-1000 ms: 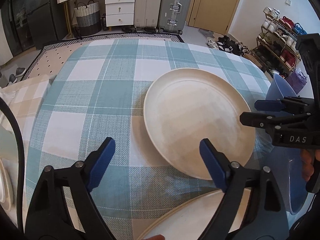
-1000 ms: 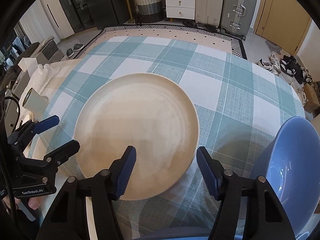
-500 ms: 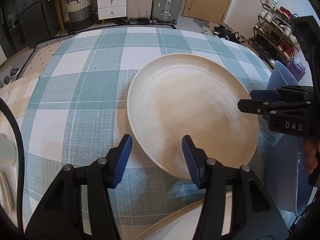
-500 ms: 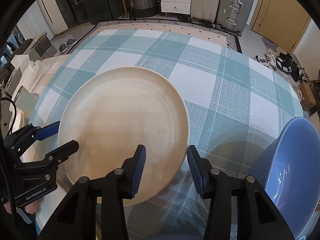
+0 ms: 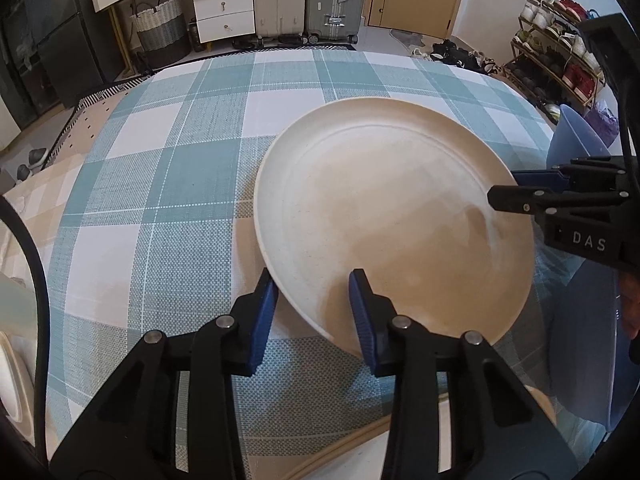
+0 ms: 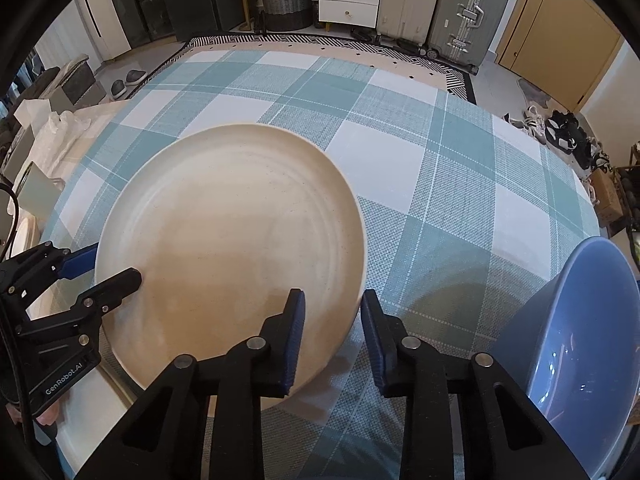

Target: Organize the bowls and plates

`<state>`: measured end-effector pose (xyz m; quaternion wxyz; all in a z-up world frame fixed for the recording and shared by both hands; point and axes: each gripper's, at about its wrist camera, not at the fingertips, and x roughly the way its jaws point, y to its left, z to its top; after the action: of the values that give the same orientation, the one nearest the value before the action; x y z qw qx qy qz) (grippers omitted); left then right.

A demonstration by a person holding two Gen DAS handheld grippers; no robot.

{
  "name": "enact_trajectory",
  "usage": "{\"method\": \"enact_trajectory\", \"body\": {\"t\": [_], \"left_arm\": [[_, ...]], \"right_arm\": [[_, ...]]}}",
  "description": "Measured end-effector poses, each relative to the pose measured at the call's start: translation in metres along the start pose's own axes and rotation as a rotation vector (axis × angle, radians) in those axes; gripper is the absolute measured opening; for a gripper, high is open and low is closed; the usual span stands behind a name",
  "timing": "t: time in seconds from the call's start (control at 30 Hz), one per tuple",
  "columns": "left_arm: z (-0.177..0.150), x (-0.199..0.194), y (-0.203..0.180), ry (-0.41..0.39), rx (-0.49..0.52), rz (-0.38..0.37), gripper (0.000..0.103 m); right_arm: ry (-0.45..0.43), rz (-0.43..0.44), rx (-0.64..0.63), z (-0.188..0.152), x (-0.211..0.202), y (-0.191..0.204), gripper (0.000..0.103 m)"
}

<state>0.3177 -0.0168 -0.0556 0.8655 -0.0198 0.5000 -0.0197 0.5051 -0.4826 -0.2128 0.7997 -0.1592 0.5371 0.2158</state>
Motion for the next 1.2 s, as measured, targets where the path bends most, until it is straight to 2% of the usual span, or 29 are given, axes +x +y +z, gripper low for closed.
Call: {"method": "enact_trajectory", "body": {"t": [0.53, 1.2], "left_arm": [[-0.003, -0.019, -0.001, -0.054, -0.003, 0.003, 0.033], [-0.024, -0.093, 0.0, -0.175, -0.018, 0.029, 0.033]], "right_arm": [[-0.097, -0.042, -0.054, -0.008, -0.018, 0.005, 0.025], [-0.249, -0.041, -0.09, -0.033, -0.082, 0.028, 0.025]]}}
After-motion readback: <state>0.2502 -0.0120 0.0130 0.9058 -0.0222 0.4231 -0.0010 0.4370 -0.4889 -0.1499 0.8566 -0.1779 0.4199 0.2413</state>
